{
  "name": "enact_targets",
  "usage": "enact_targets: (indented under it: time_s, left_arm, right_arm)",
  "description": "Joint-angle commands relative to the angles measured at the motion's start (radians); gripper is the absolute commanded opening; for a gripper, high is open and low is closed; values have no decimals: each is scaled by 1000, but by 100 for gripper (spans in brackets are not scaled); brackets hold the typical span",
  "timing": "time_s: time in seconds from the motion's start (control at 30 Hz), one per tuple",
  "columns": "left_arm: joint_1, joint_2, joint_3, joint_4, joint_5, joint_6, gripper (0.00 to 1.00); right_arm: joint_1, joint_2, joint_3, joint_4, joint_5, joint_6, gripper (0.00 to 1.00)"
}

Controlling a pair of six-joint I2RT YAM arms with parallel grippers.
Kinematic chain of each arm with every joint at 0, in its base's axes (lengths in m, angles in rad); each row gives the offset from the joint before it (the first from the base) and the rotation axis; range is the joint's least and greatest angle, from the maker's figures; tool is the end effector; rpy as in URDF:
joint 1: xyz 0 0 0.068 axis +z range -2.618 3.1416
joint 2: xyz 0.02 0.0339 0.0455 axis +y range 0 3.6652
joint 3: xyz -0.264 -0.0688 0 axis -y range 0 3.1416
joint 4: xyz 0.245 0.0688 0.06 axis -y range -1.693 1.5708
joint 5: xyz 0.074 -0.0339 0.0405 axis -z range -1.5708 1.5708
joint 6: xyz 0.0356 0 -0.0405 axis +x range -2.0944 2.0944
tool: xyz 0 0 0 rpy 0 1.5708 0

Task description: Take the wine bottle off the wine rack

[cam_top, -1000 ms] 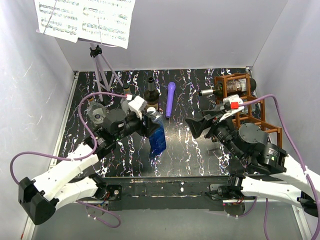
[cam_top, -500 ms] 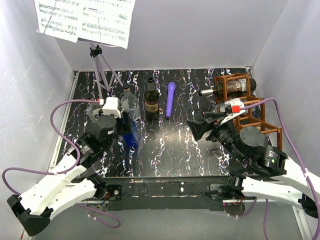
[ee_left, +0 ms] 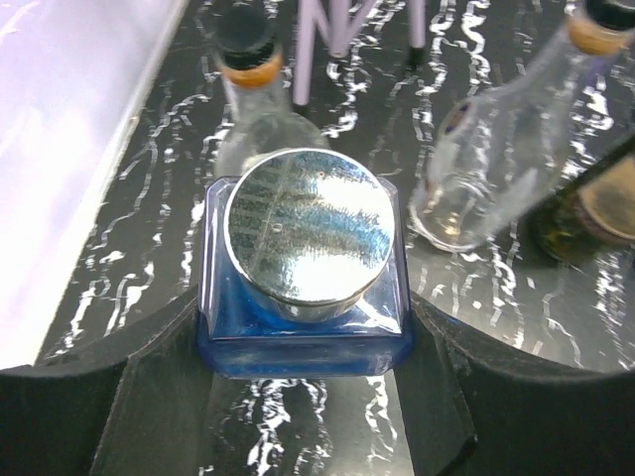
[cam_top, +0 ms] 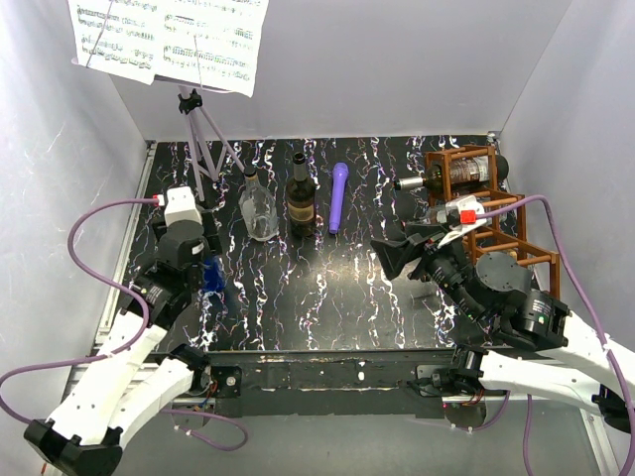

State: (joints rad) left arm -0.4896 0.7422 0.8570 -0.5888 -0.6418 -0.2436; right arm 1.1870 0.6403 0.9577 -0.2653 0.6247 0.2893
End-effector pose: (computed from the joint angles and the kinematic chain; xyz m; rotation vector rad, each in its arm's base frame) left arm 0.1452 -0.0532 0.3328 -0.1506 1.9433 0.1744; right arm 0.0661 0.1082 0.4100 -0.1894 1.5588 0.6988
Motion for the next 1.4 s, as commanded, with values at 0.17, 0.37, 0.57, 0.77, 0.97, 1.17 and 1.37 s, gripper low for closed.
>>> enact_targets:
  time_s: [0.17,0.37,0.57,0.77,0.97,1.17,1.37]
  left_arm:
    - [100,37,46,38,-53,61,0]
    - [124,26,40,14,-53,27,5]
    - [154,28,63,-11,-16,14,74]
    - [161,32,77,-22,16,3,80]
    - [161,23,134,-72,21,-28,97]
    - [161,-23,276,-128,25,-28,98]
    - [161,-64,414,-125,233,19,98]
  right_arm:
    - [2,1,6,52,1,11,90]
    - [3,13,13,48,3,5,90]
    - [2,19,22,47,-2,8,90]
    - [2,21,35,41,-13,8,90]
    - [2,32,49,38,-22,1,90]
    - [2,71,53,40,-28,-10,91]
    - [3,136,72,21,-59,-76,92]
